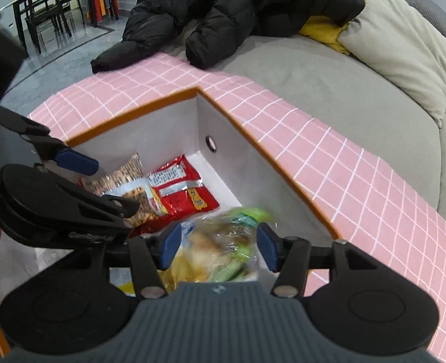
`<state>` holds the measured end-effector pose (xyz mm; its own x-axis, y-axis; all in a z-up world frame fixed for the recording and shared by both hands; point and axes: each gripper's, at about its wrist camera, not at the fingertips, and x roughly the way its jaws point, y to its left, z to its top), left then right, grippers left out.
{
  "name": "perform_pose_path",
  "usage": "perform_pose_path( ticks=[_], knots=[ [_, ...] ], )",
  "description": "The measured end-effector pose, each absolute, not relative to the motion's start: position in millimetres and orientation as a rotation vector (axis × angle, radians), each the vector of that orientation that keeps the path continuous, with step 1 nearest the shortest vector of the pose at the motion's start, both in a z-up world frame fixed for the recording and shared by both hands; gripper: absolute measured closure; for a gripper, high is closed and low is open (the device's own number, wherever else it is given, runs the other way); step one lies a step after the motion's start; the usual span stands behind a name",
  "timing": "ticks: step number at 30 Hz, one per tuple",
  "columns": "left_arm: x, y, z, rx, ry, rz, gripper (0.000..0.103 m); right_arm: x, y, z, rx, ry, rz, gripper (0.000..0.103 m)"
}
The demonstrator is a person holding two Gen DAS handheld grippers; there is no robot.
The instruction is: Organize snacks
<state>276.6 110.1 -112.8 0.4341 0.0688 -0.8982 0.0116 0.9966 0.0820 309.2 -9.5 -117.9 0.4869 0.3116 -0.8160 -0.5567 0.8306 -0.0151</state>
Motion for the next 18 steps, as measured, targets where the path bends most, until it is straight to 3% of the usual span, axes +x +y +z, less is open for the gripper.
perform_pose_path(
  ticks=[6,16,18],
  knots=[
    [258,113,-73,0.040,1.020,0.071,0.026,291,-20,-89,-0.263,0.853,0.512,0.036],
    [205,101,-6,0.006,0.857,0.052,0.026,239,-59,-29,-0.097,0.731,0.416,0.031],
    [191,99,5,0.009,0.828,0.038,0.026,224,-69,-19,-0.061,0.703,0.402,0.024]
  ],
)
